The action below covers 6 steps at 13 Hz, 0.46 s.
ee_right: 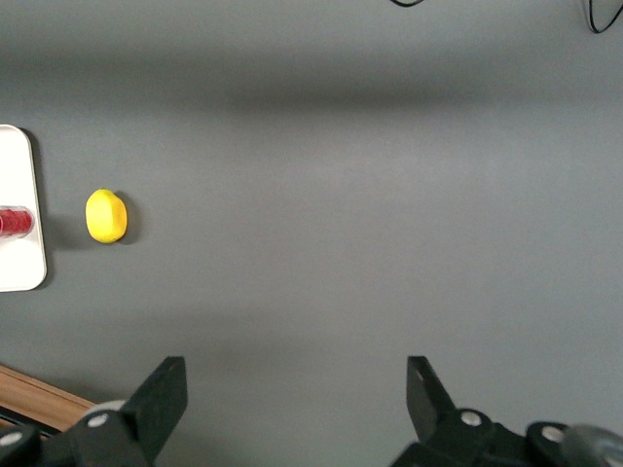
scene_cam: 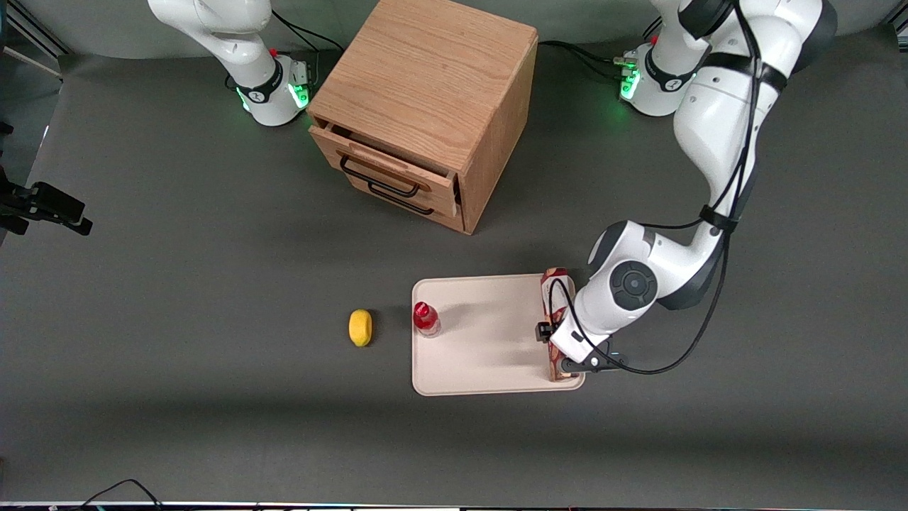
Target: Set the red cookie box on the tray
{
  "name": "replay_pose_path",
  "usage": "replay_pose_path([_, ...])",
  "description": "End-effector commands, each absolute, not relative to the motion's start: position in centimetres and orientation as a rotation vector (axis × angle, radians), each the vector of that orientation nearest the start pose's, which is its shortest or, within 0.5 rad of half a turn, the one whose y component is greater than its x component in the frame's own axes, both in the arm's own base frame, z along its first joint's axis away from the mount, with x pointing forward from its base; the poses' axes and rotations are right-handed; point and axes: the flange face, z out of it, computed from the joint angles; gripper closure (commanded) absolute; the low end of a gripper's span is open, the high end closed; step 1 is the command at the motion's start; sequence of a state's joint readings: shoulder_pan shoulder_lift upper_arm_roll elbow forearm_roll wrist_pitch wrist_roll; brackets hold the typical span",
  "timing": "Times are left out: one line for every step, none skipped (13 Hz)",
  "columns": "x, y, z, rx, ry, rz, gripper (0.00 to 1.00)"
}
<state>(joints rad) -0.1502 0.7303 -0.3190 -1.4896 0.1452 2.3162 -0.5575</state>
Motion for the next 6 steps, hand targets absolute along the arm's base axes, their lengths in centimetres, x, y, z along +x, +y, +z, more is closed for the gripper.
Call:
replay_pose_path([65.3, -25.0, 36.6, -3.209, -0.166, -0.138, 0.0])
replay_pose_path([65.1, -22.9, 40.0, -3.184, -0.178, -0.133, 0.0])
replay_pose_path([64.5, -21.0, 42.8, -3.164, -0.134, -0.117, 0.0])
replay_pose_path([63.9, -18.3, 45.8, -3.162, -0.057, -0.078, 0.0])
replay_pose_path([63.3, -15.3, 48.2, -3.144, 0.058, -0.049, 0.0])
replay_pose_path([62.4, -13.3, 50.8, -3.124, 0.148, -0.047, 0.0])
